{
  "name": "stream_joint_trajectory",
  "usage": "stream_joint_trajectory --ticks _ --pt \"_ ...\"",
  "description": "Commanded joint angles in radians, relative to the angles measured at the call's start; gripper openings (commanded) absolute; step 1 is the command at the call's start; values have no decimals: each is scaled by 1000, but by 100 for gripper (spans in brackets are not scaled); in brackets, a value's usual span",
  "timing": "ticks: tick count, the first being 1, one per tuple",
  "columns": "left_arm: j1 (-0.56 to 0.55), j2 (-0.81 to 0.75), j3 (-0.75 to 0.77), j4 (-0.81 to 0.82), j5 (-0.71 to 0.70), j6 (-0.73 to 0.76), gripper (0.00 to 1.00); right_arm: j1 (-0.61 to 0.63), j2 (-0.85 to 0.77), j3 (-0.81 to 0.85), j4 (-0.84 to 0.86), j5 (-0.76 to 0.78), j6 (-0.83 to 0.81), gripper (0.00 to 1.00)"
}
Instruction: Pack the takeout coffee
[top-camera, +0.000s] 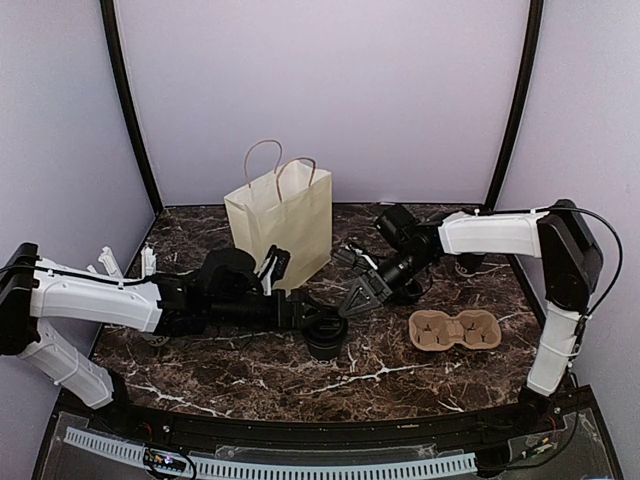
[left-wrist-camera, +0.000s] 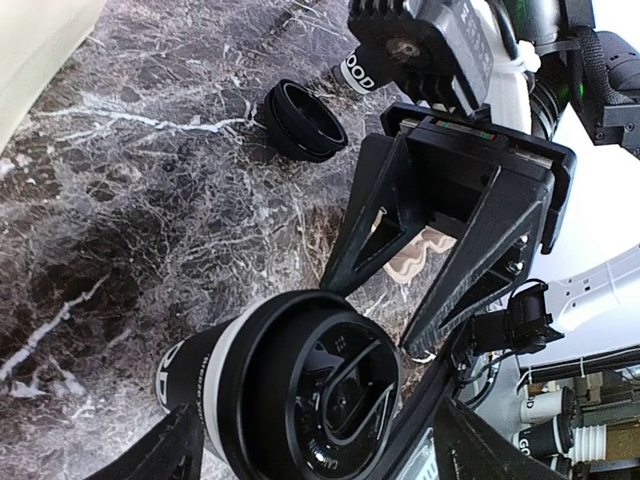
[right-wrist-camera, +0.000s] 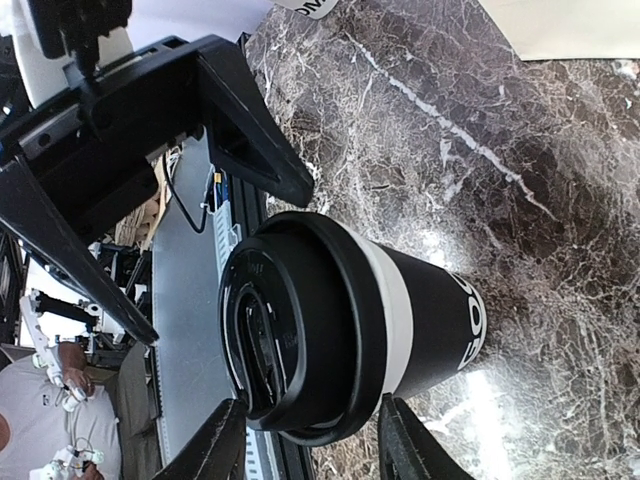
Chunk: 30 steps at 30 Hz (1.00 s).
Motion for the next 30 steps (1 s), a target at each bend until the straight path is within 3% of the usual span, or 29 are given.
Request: stream_joint_trajectory --ticks 1,8,18,30 --pt "-6 -48 50 -85 -44 52 82 7 -6 40 -34 12 -39 47" --pt "-59 -68 93 -308 -169 3 82 -1 12 92 -85 42 -89 47" --pt "-85 -67 29 -253 -182 -70 75 -1 105 204 -166 -3 -161 57" --pt "-40 -12 25 -165 -150 -5 64 9 86 150 -202 -65 -224 50"
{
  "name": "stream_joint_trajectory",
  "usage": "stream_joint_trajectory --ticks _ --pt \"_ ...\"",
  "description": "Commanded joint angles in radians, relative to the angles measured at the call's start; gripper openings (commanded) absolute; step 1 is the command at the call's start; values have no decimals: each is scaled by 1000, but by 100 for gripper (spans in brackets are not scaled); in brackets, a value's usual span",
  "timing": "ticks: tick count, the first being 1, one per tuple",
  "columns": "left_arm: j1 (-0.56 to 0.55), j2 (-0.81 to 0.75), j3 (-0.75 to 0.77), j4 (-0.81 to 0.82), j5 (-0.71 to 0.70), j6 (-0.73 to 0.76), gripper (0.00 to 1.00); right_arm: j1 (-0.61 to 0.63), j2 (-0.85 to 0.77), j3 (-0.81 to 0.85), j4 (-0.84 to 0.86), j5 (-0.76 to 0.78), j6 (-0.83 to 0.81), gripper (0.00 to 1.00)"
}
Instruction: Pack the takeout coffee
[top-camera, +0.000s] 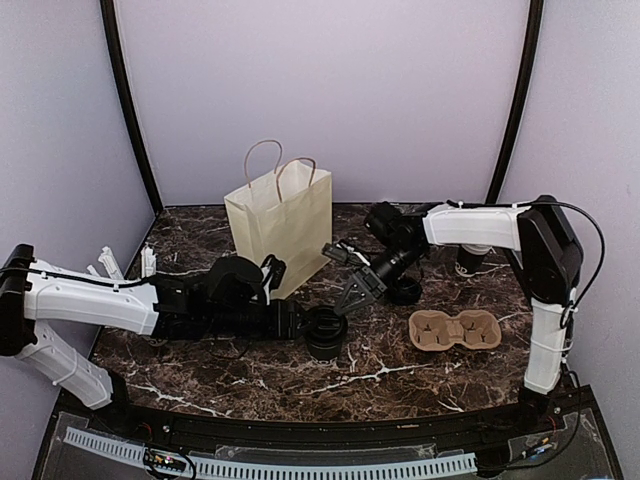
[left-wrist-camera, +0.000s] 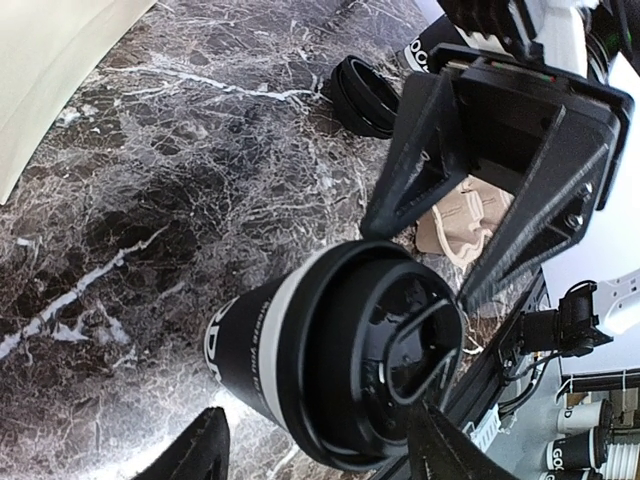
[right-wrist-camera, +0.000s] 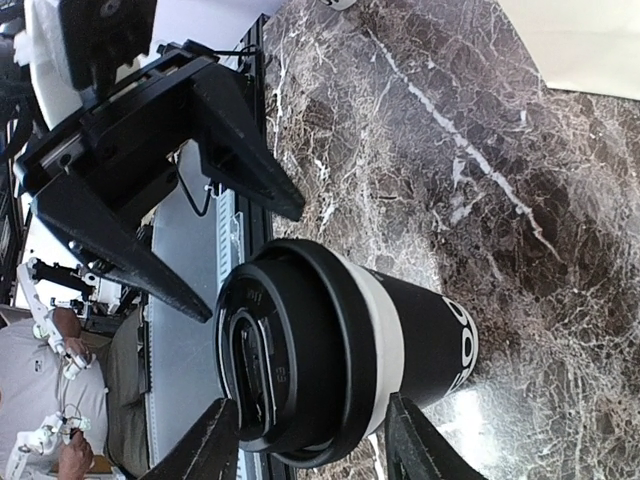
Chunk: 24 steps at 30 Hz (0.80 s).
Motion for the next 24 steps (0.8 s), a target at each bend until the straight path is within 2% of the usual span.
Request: stream_joint_trajectory --ticks 1,19,24 --pt "31 27 -3 34 15 36 63 8 -42 -36 -22 -36 -38 50" --pt "94 144 66 139 140 188 62 9 -132 -152 -43 -52 -73 43" --pt "104 172 79 152 168 225 62 3 -152 -167 -21 -3 -31 39"
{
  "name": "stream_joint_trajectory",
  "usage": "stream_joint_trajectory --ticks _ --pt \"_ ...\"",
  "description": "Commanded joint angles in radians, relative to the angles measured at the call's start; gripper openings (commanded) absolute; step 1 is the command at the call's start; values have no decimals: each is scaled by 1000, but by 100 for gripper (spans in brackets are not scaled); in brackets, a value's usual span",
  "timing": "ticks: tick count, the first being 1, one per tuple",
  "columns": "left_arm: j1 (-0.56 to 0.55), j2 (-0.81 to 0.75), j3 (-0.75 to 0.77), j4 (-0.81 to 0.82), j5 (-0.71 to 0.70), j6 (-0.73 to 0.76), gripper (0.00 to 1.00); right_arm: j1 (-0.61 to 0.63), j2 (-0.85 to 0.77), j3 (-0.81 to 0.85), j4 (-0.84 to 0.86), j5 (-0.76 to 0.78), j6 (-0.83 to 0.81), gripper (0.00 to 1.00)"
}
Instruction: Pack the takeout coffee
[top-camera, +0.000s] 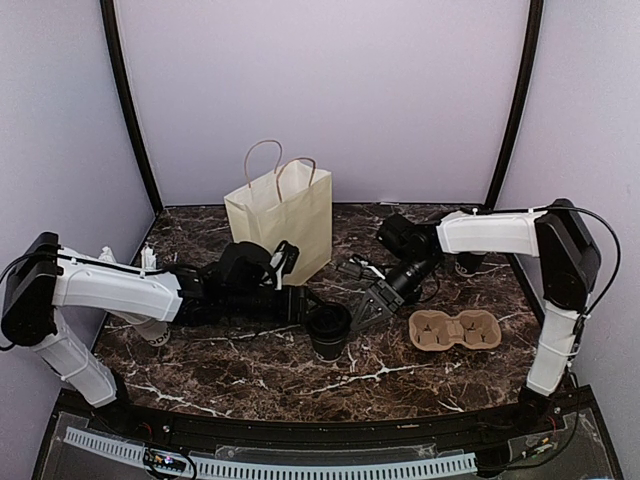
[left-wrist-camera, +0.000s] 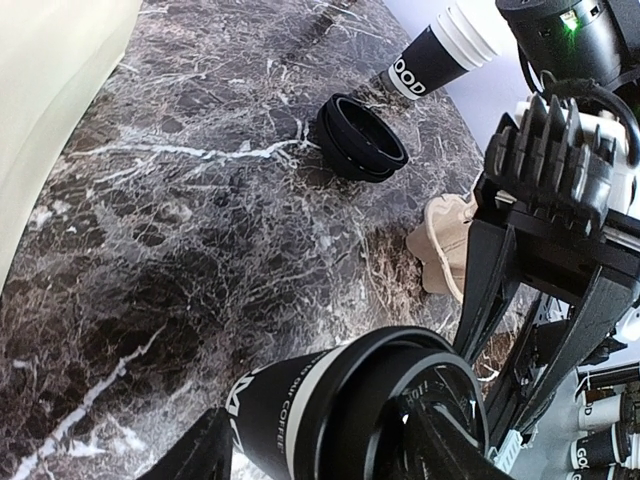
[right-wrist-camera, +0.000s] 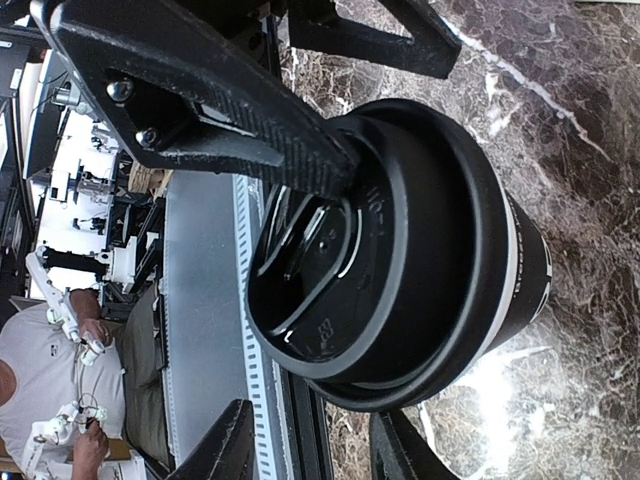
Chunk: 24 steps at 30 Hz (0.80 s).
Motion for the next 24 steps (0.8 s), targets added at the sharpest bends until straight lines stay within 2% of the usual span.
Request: stream_joint_trajectory --ticks 1,7,24 --pt "5 23 17 13 58 60 62 -3 -48 -12 44 13 34 38" --pt "10 32 8 32 82 78 62 -38 -47 -19 111 84 134 33" --pt "16 89 13 45 107 86 61 -55 60 8 143 57 196 31"
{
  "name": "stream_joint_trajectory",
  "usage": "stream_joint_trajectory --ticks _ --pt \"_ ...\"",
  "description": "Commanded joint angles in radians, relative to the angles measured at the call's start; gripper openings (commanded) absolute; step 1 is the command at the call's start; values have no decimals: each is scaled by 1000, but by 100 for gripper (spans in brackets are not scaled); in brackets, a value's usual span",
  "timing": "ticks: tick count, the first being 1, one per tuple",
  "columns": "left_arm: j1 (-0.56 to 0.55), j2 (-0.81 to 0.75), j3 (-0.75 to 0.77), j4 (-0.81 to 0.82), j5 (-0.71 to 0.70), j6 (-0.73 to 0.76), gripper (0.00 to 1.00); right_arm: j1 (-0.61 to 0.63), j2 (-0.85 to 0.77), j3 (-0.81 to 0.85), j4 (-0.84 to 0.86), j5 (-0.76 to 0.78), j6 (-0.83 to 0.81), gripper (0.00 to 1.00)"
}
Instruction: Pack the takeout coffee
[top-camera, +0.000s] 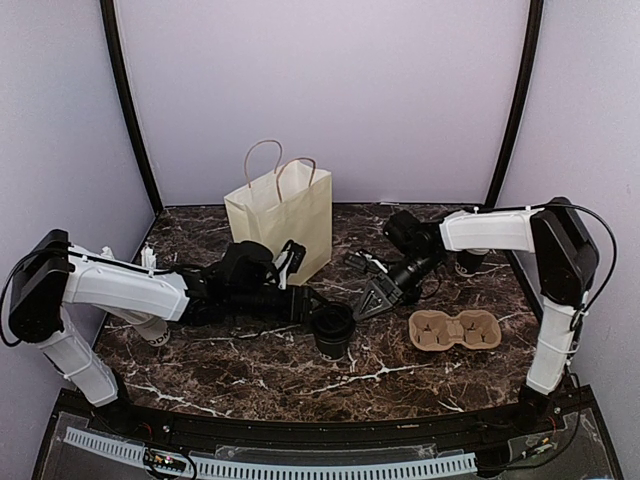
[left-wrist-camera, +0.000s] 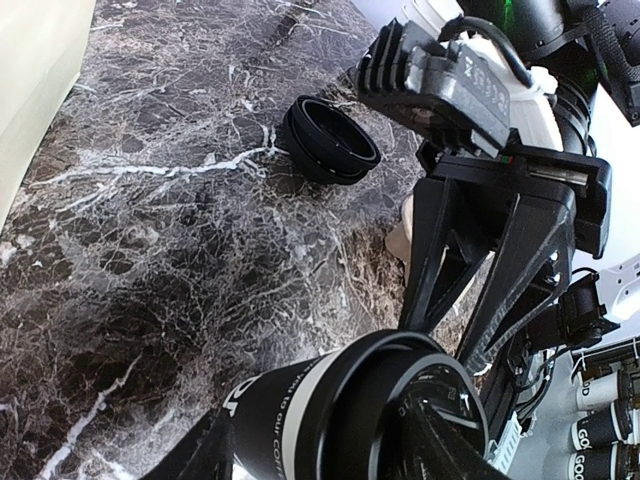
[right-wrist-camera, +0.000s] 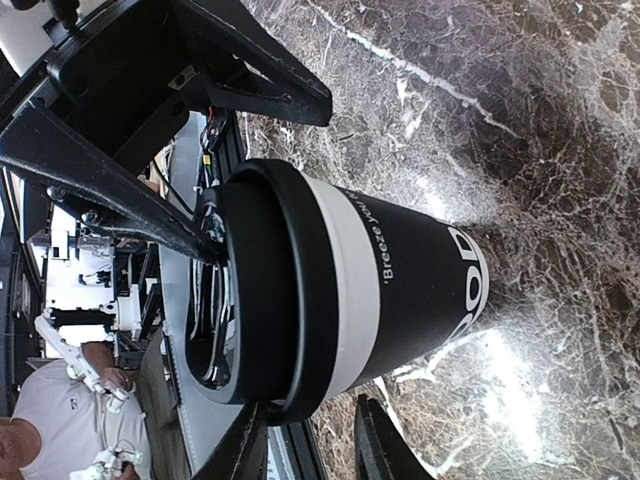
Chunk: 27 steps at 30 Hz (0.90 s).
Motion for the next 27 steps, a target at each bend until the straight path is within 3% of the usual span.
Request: stream_joint_trajectory --ticks 1,8,18,23,27 --pt "-2 43 8 -44 30 18 60 6 48 17 67 29 45 30" --pt "22 85 -26 -91 3 -68 55 5 138 -13 99 192 113 23" --pt "28 139 -58 -128 36 -179 52 6 143 -2 91 211 119 23" --pt "25 84 -59 -57 39 -113 54 6 43 10 80 77 37 30" --pt "24 39 -9 -57 32 -26 56 6 -23 27 53 59 -10 39"
